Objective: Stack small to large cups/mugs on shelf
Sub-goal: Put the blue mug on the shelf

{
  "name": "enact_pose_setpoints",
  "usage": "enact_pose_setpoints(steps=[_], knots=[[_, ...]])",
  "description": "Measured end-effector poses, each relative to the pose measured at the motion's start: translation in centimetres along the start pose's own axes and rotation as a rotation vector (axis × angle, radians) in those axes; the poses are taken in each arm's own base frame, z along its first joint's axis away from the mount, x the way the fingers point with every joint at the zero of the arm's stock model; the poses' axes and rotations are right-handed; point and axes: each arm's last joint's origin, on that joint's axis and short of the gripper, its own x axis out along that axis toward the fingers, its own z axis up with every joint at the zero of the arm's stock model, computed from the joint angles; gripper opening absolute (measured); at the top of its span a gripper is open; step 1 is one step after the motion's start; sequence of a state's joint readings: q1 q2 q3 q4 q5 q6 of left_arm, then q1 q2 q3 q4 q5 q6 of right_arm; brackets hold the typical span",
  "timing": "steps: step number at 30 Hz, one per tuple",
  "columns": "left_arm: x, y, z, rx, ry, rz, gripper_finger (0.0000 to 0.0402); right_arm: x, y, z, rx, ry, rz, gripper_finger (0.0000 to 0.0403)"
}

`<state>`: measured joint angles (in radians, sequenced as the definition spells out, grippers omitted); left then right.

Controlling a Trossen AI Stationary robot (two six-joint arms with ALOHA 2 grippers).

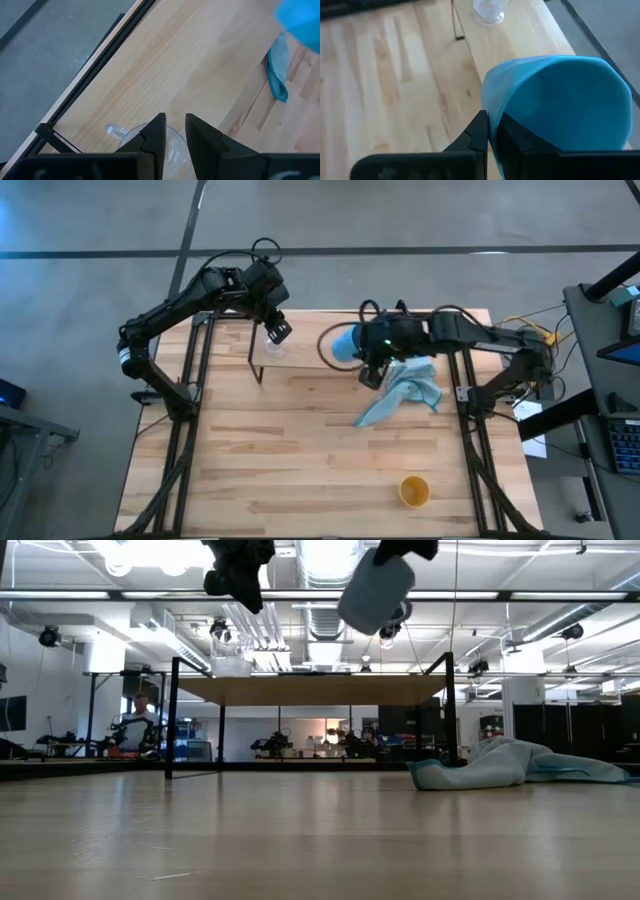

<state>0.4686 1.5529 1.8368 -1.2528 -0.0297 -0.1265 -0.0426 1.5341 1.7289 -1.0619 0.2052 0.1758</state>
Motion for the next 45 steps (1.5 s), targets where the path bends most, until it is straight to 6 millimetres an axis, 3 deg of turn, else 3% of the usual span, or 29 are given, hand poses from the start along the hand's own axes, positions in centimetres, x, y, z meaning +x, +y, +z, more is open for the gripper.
enact_pose_setpoints(steps=[4, 16, 24, 29, 40, 45], knots=[[0.0, 0.0, -0.1, 0.004, 0.012, 0.002, 0.0059, 1.7, -0.8, 1.1, -0.048, 0.045, -0.018, 0.0018], [-1.0, 0.2, -0.9, 0.083, 0.042, 0.004, 0.0059, 3.7, -2.8, 5.9, -0.116, 0.114, -0.028, 0.0018], [-1.3, 0.2, -1.1, 0.082, 0.043, 0.004, 0.0059, 7.3, -2.3, 7.0, -0.146, 0.195, -0.006, 0.0018], [-2.0, 0.3, -1.4, 0.082, 0.032, 0.012, 0.0059, 9.0, -2.1, 6.7, -0.16, 0.253, -0.007, 0.0018], [-2.4, 0.4, -1.6, 0.08, 0.029, 0.034, 0.0059, 11.3, -2.1, 6.5, -0.164, 0.29, -0.018, 0.0018], [-2.3, 0.4, -1.6, 0.08, 0.033, 0.034, 0.0059, 11.3, -2.3, 6.4, -0.161, 0.296, -0.02, 0.0018]])
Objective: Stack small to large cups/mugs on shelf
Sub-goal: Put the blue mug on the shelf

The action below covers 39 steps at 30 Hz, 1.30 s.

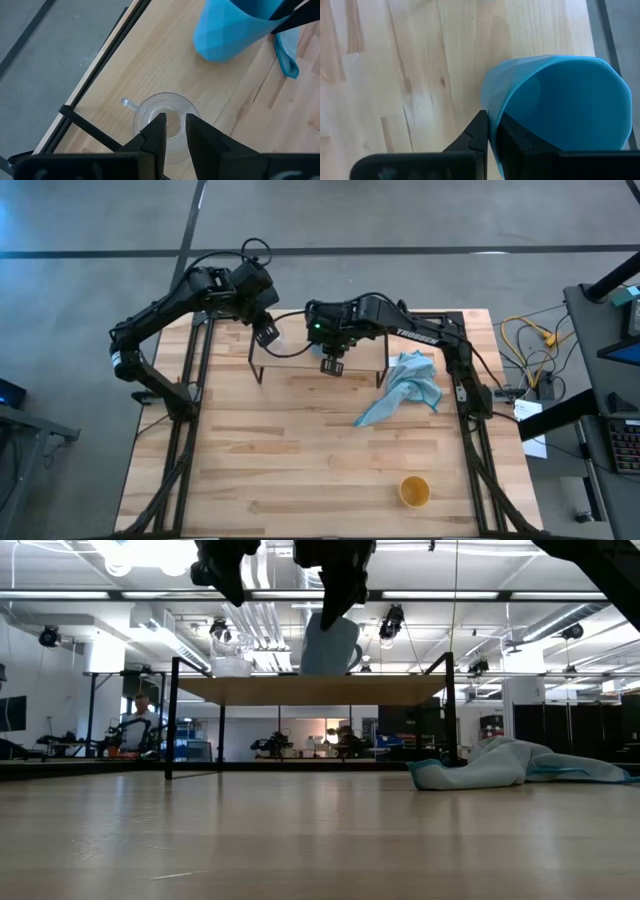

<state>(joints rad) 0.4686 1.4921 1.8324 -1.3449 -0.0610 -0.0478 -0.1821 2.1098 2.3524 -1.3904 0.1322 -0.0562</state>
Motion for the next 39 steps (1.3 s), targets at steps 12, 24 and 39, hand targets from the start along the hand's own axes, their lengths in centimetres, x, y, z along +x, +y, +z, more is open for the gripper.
enact_pose_setpoints(steps=[12, 24, 39], knots=[[0.04, 0.0, -0.01, 0.001, 0.002, 0.0, 0.0059, 0.04, -0.09, 0.12, -0.001, -0.011, -0.004, 0.0037], [0.07, 0.0, 0.01, 0.001, 0.002, 0.0, 0.0059, 0.06, -0.08, 0.22, -0.147, -0.021, -0.005, 0.0043], [0.08, 0.0, 0.0, 0.002, 0.003, 0.0, 0.0059, 0.03, -0.01, 0.73, -0.091, -0.074, -0.008, 0.0044]])
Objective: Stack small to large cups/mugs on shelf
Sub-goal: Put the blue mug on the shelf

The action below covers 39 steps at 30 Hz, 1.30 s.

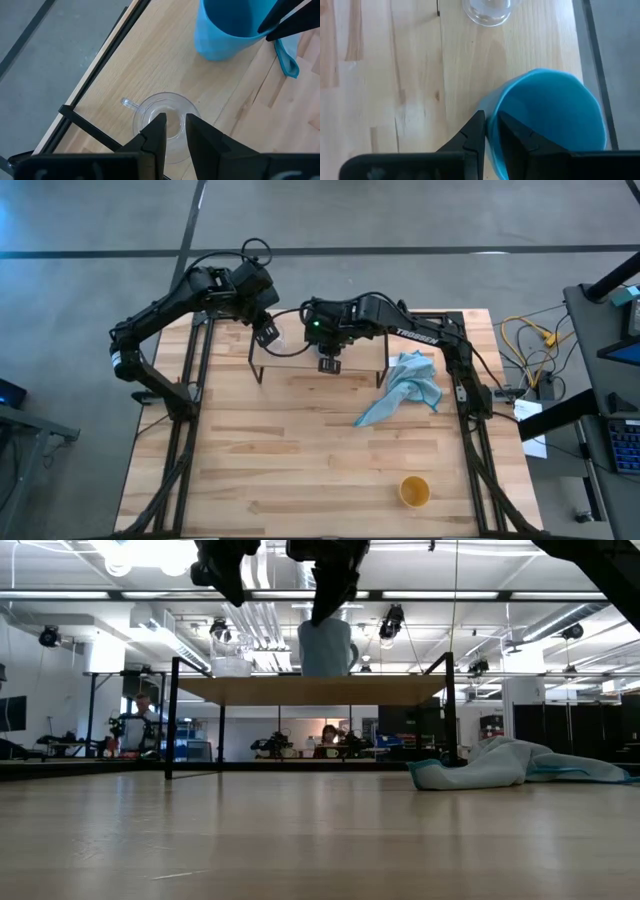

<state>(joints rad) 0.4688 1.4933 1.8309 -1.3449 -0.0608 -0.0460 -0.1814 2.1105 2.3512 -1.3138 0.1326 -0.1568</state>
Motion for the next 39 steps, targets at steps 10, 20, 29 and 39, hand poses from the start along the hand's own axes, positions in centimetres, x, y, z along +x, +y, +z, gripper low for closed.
enact_pose_setpoints(steps=[10, 20, 29, 39], knots=[[0.0, 0.0, 0.0, 0.0, 0.0, 0.0, 0.0059, -0.2, 0.3, -1.2, 0.014, 0.122, 0.019, 0.0043], [0.0, 0.0, 0.0, 0.001, 0.0, 0.0, 0.0059, -0.6, 0.2, -1.0, -0.027, 0.094, 0.016, 0.0043], [0.0, 0.0, 0.0, 0.0, 0.0, 0.0, 0.0059, -1.3, 0.3, -0.8, -0.031, 0.052, 0.011, 0.0043], [0.0, 0.0, 0.0, 0.001, 0.0, 0.0, 0.0059, -6.8, 0.3, -1.3, 0.07, -0.103, 0.001, 0.0042]])
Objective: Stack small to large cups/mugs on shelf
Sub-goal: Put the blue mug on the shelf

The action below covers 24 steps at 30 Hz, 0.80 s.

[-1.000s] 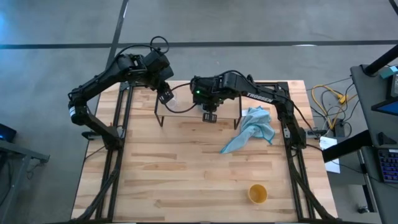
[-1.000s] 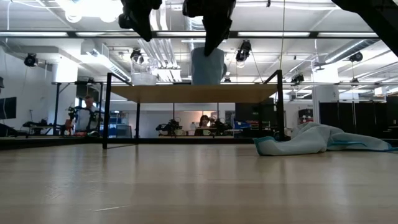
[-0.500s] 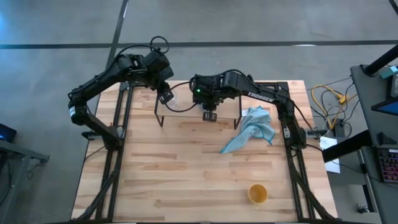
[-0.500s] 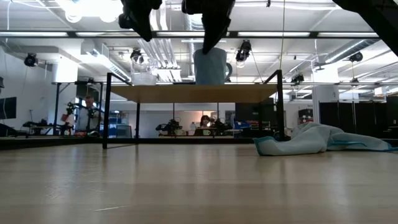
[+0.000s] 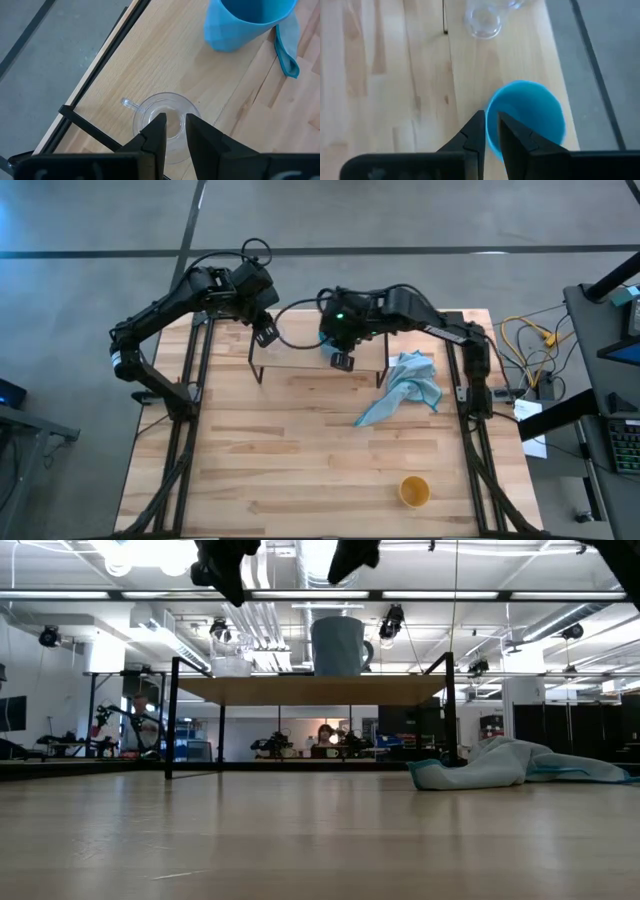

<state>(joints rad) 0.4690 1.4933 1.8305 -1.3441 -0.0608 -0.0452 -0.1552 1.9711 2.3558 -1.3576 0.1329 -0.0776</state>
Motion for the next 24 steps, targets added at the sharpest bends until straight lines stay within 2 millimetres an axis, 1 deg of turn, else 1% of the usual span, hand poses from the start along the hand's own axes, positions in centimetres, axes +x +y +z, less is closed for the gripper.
enact_pose_setpoints(steps=[3, 5, 8, 11, 14, 18, 21, 24], knots=[[0.0, 0.0, 0.0, 0.0, 0.0, 0.0, 0.0059, -2.0, -0.1, -0.4, 0.072, -0.034, 0.0, 0.0029], [0.0, 0.0, 0.0, 0.0, 0.0, 0.0, 0.0059, -2.9, -0.2, -0.8, 0.115, -0.027, 0.001, 0.0014], [0.0, 0.0, 0.0, 0.0, 0.0, 0.0, 0.0059, -3.7, -0.3, -1.7, 0.183, 0.029, -0.021, 0.0009], [0.0, 0.0, 0.0, 0.0, -0.001, 0.0, 0.0059, -3.8, -0.4, -2.6, 0.259, 0.115, -0.058, 0.0008], [0.0, 0.0, 0.0, -0.001, -0.001, 0.0, 0.0059, -2.7, -0.2, -2.6, 0.293, 0.154, -0.064, 0.0008], [0.0, 0.0, 0.0, -0.005, -0.002, 0.0, 0.0059, -0.4, -0.3, -2.3, 0.344, 0.197, -0.077, 0.0008], [0.0, 0.0, 0.0, -0.027, -0.002, 0.0, 0.0059, 1.2, -0.7, -2.7, 0.375, 0.252, -0.099, 0.0008], [0.0, 0.0, 0.0, -0.027, -0.001, 0.0, 0.0059, 2.3, -1.2, -3.3, 0.389, 0.29, -0.18, 0.0008]])
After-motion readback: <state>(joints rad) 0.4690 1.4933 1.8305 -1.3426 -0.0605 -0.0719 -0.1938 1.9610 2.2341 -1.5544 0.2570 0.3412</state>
